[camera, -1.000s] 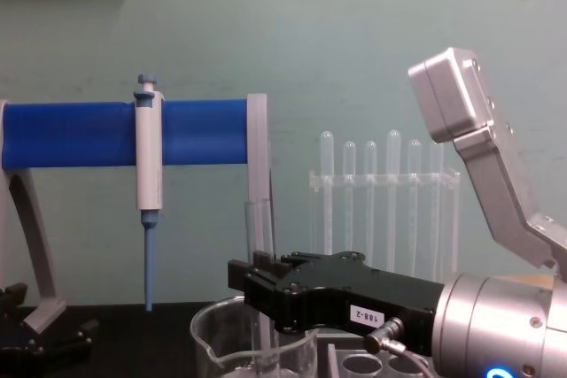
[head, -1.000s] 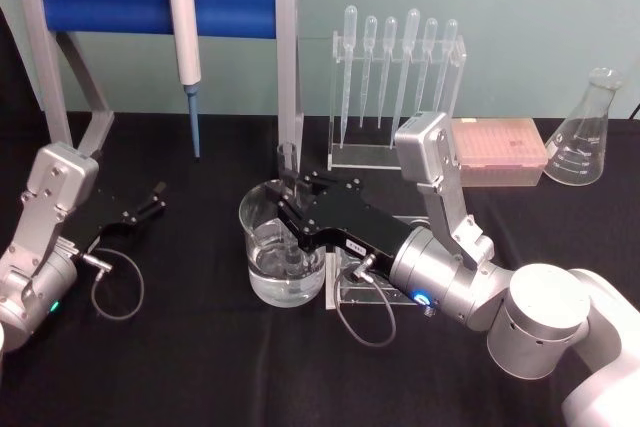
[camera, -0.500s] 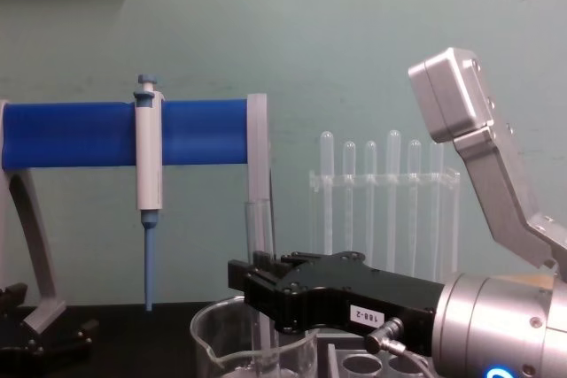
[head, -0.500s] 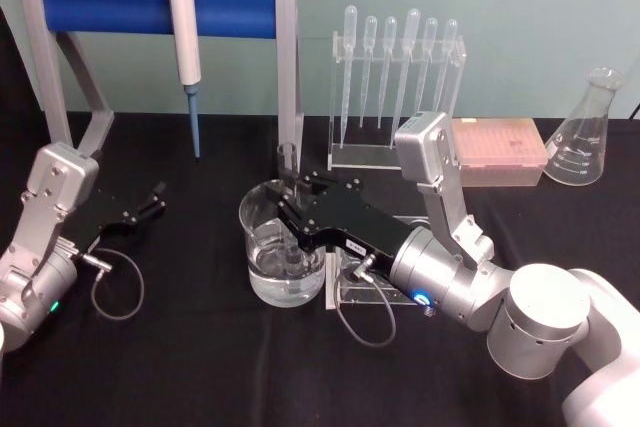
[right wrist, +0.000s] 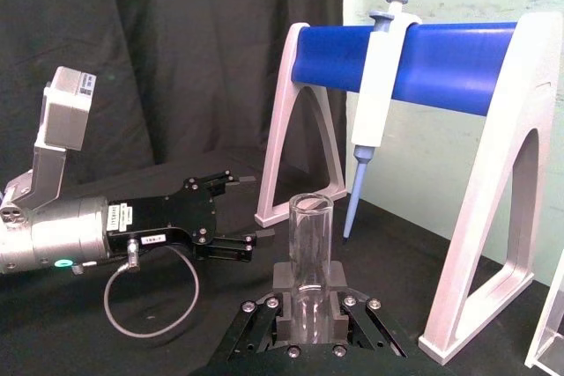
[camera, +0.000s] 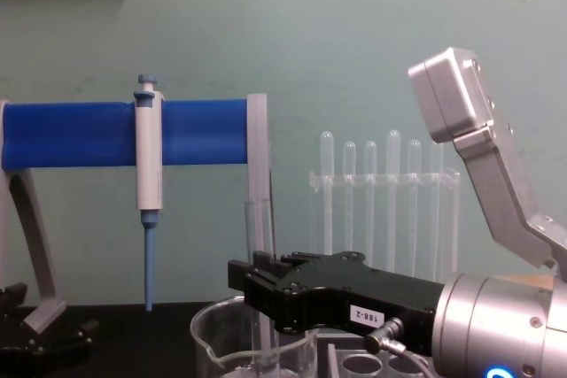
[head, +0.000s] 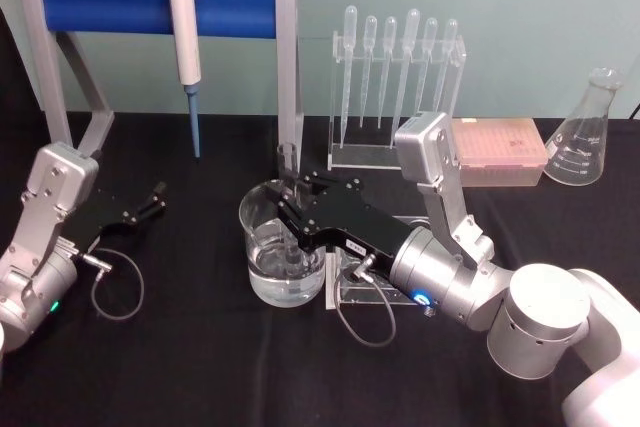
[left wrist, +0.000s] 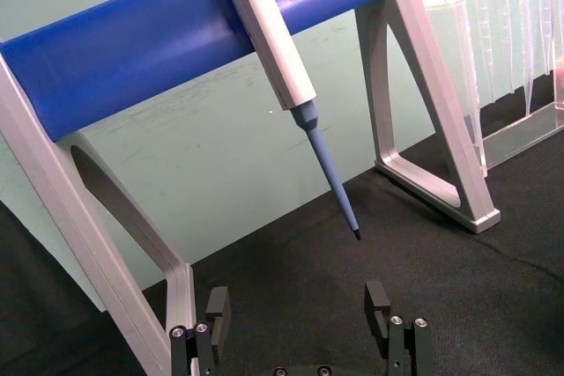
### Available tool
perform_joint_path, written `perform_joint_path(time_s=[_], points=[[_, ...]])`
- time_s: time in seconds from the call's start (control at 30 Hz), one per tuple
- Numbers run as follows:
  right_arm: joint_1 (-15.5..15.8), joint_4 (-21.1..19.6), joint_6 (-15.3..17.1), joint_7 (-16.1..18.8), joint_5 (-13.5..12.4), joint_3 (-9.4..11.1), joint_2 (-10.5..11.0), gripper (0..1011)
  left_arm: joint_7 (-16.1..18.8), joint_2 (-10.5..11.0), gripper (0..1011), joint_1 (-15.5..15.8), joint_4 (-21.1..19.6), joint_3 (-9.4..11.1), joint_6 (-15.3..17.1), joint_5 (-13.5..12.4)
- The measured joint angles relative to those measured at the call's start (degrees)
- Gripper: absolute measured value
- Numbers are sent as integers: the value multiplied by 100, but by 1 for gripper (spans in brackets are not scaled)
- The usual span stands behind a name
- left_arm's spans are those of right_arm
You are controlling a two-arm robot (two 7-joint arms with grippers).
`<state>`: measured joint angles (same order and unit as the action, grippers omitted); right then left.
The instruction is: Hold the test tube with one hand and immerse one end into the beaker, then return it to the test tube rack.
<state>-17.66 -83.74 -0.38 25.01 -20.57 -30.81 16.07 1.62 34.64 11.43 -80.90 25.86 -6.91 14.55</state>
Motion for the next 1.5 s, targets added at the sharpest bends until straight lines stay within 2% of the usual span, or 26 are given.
perform_joint_path(time_s=[1.3,1.5], points=[[0,-1,0,0,0,1,0,227,0,0,1000,0,0,0,0,0],[20,-305,256,-73,-9,101,11,227,0,0,1000,0,0,0,0,1]])
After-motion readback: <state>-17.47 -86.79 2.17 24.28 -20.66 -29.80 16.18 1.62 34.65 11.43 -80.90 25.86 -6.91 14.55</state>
